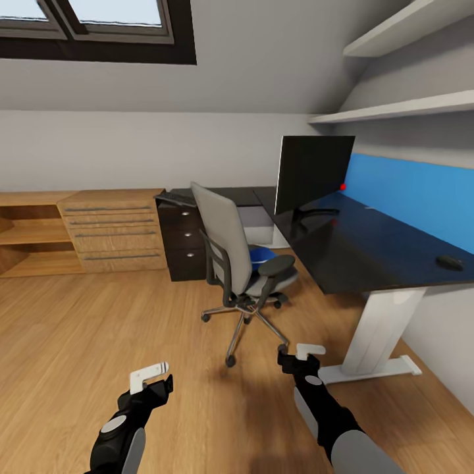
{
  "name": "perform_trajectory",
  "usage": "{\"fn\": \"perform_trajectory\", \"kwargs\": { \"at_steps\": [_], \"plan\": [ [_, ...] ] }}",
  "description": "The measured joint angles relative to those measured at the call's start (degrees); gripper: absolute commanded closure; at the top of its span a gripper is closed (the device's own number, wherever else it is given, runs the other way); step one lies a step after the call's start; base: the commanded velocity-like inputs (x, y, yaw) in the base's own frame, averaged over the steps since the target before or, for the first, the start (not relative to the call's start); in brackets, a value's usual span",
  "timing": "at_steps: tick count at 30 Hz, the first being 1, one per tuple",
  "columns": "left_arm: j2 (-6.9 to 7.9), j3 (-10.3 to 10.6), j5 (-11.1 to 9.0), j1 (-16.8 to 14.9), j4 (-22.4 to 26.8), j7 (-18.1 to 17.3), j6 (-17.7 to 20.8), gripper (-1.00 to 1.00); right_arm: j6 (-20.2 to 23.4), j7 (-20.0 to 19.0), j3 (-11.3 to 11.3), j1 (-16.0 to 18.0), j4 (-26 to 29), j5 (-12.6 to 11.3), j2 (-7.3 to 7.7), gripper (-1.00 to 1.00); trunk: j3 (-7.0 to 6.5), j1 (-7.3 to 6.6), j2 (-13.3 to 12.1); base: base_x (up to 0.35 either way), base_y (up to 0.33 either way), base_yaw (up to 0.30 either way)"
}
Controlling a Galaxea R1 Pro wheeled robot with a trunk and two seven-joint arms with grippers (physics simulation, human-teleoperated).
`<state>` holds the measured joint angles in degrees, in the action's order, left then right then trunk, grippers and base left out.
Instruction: In the bedroom, organize the workspace by keeping the computer under the desk, ensuring the monitor is on the desk, placing the keyboard on the desk next to the monitor, placing the mouse on the desk next to the keyboard, moving the folder from the swivel chair onto the desk next to the mouse, stacking the notebook on top of the folder with the pen on top of the notebook, and positioning the swivel chair next to the desk.
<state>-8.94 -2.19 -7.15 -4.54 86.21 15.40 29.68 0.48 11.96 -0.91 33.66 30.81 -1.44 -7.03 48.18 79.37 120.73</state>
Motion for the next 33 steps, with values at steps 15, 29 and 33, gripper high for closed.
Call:
{"fn": "perform_trajectory", "kwargs": {
  "at_steps": [15,29,33],
  "plan": [
    [0.06,0.0,0.1,0.0,0.0,0.0,0.2,-1.0,0.2,0.0,0.0,-0.9,6.3,0.1,-0.09,-1.0,2.69,3.3,6.0,0.0,0.0,0.0],
    [0.09,0.0,0.0,0.0,0.1,0.0,0.0,-1.0,0.1,0.0,0.0,-0.9,6.4,0.2,-0.09,-1.0,5.21,6.37,11.6,0.0,0.0,0.0],
    [0.09,0.0,0.0,0.0,0.1,-0.1,0.1,-1.0,0.1,0.0,0.0,-0.9,6.4,0.1,-0.11,-1.0,5.92,7.25,13.2,0.0,0.0,0.0]
  ]
}}
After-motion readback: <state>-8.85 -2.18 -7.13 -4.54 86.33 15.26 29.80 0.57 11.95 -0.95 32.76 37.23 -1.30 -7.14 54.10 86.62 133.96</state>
